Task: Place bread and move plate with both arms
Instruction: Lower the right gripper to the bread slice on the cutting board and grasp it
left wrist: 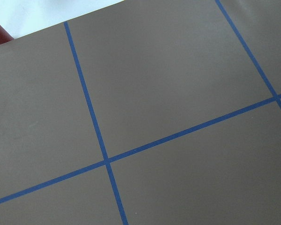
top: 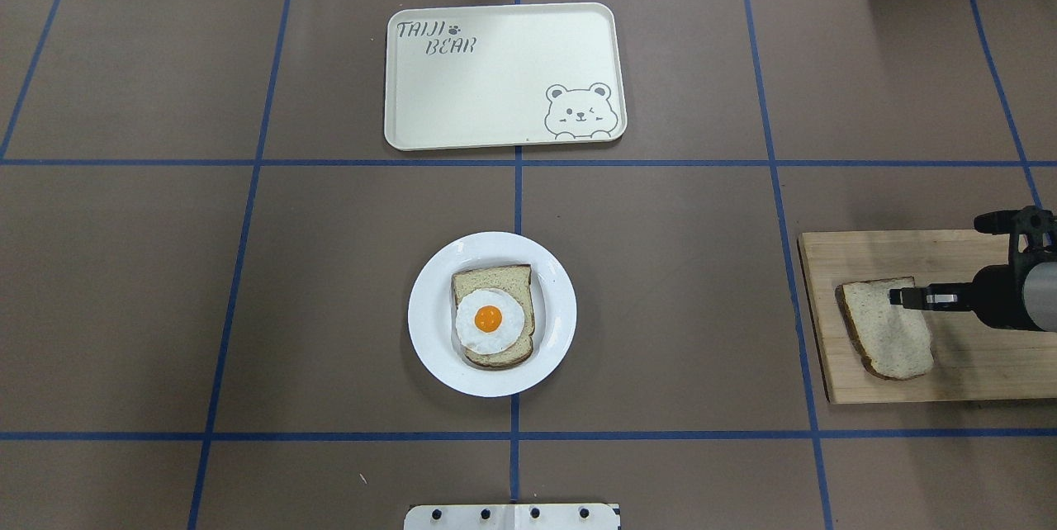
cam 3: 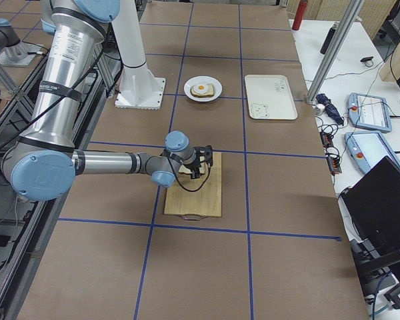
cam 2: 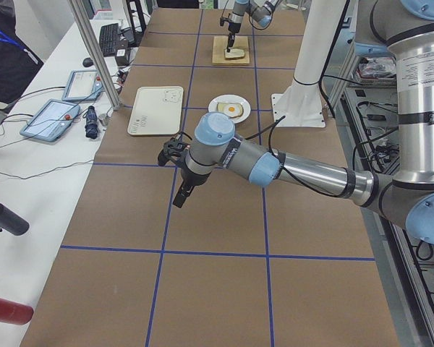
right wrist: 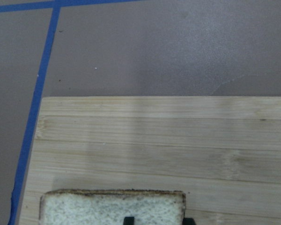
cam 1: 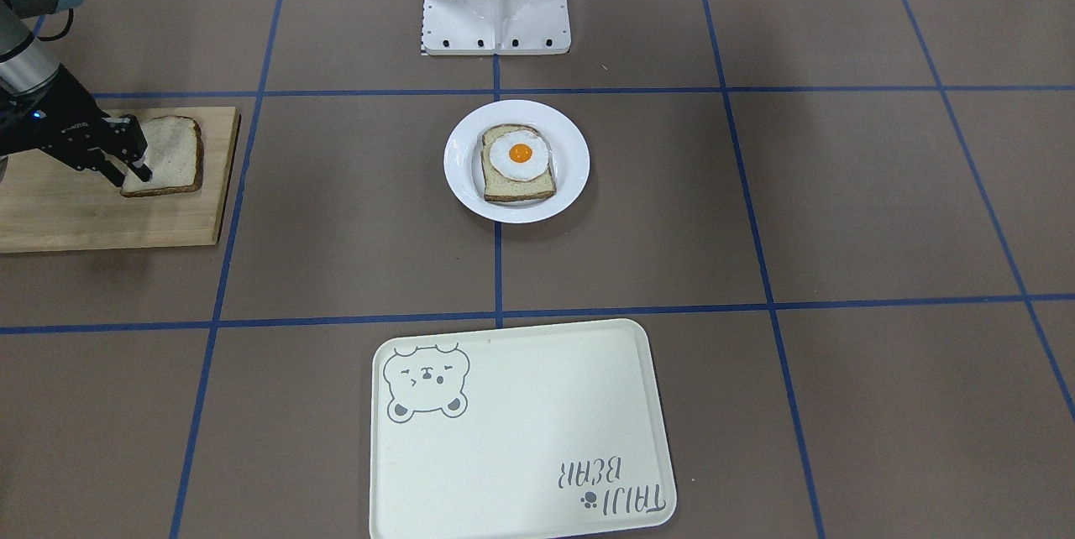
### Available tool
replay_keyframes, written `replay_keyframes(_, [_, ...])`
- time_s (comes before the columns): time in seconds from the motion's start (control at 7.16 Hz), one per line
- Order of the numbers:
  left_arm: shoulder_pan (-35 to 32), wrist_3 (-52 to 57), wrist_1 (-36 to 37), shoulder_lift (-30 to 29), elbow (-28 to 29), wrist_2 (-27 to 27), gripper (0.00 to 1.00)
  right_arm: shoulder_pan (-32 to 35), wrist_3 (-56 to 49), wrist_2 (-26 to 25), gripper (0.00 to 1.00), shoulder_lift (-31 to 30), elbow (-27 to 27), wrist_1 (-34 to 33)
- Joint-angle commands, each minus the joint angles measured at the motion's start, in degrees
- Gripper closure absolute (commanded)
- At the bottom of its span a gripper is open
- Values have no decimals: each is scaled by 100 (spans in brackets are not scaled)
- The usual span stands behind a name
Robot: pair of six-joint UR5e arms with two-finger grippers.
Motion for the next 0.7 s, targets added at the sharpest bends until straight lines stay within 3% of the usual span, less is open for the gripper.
replay_keyframes(0.0, [-9,-2,1,1,-10,0,1,-27,-324,1,95,-26,4,-2])
replay_keyframes(0.14, [-17,-2,1,9,-28,-9,1,-1,-335,44,100,-35,21,7])
replay_keyframes(0.42, [-26,-2,-8,71,-28,-9,1,26,-353,106,100,-70,101,7])
replay_keyframes(0.56, [-26,-2,-8,71,-37,-9,1,243,-362,471,100,-62,101,7])
